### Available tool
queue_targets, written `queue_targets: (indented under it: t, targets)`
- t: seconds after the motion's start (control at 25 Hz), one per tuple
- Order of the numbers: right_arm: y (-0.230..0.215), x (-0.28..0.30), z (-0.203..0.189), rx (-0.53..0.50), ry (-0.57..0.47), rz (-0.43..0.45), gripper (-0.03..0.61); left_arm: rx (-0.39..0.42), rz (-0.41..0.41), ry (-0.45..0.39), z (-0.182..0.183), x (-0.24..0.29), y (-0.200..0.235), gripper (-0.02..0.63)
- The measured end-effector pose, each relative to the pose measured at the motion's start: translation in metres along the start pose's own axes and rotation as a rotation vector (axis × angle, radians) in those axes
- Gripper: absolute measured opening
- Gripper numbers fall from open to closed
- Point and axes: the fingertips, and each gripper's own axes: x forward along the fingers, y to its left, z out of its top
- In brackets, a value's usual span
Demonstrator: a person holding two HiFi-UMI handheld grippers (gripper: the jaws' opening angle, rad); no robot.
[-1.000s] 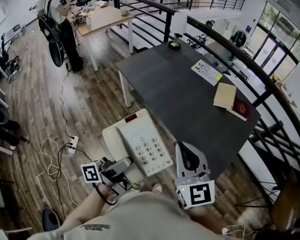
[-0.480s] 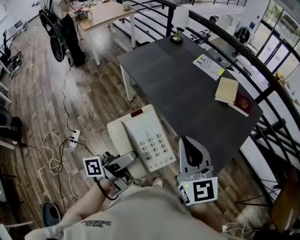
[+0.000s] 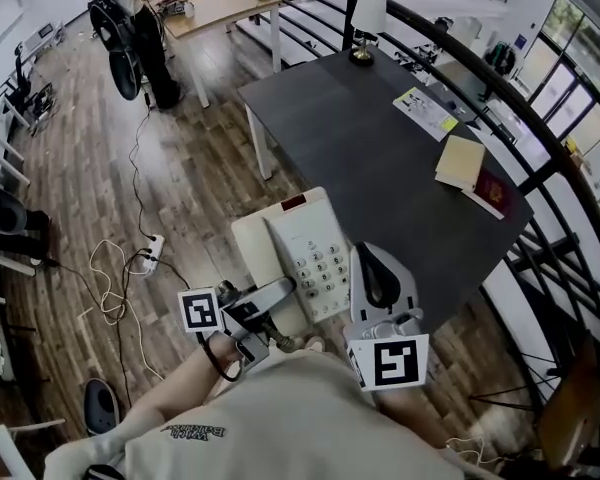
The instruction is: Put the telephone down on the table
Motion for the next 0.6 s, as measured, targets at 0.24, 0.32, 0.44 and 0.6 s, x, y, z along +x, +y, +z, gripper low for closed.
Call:
queue_targets:
  t: [0.24,0.32,0.44,0.6]
  targets:
    - [-0.007,-0.002,-0.010,-0.038,0.004,0.023,0.002,-0.002,0.025,-0.036,-0.011,0.016,0.010,0.436]
    - [-0.011,-0.006,-0.012,-0.028,-0.005,0.024,0.002,-0.014,0.025,-0.046,-0.015,0.020,0.012,0.436]
    - [-0.020,-0.006,-0.016,-0.012,-0.013,0.028,0.002,-0.009,0.037,-0.037,-0.019,0.029,0.016,0.436]
    - [-0.036,0.000,-0.021,-0.036,-0.011,0.006,0.002,0.007,0.029,-0.011,-0.017,0.040,0.021,0.436]
